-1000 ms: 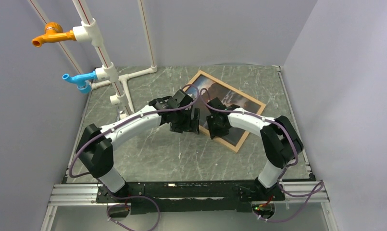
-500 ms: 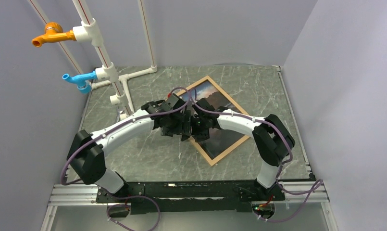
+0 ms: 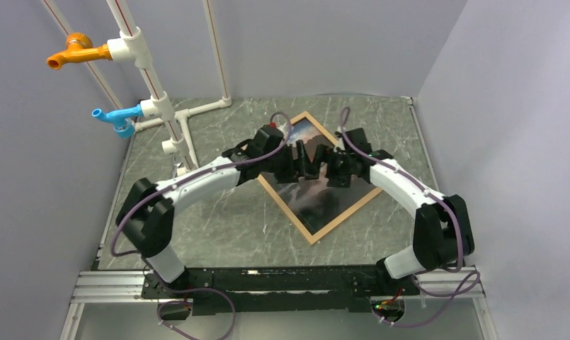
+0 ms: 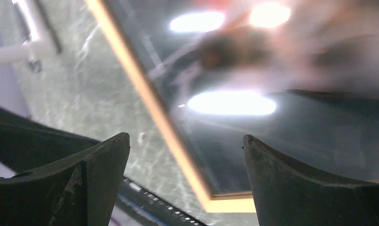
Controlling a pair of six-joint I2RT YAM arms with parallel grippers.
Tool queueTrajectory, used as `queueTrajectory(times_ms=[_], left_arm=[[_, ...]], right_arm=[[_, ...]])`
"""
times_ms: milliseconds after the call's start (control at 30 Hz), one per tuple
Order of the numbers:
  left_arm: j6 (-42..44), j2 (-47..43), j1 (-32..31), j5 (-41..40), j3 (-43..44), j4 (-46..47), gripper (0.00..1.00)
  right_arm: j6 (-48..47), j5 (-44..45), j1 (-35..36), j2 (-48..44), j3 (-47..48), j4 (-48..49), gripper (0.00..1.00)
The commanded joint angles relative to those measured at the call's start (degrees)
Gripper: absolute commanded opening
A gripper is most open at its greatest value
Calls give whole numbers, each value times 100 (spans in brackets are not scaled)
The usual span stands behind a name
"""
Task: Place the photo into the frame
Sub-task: Adjust the photo frame at the center of the board.
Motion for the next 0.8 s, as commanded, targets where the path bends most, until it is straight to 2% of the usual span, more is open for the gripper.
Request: queueTrajectory(times_ms=[0,100,167,267,500,767], left_arm=[[387,915,536,-1207,94,-2137,76],[499,1105,564,-1307,299,-2319,75],[540,900,561,-1313,133,-2096,75],[614,436,566,-1285,-108,-1665,75],[692,256,576,-1507,129,-2337,79],[672,653,721,-909,-252,-1729,81]], right_arm=[[-983,658,-1400,-634,-53,-1045,94],[-1258,939,-2020,-439,89,-1175,96],[-1378,1110,-2222,-265,247,-1238,96],[-1460,1273,-2237,-118,392,-1192,96],[-1405,1958,-2436,775,1073,-909,98],[-1497,1524,-2599,2417,2351,-995,99]])
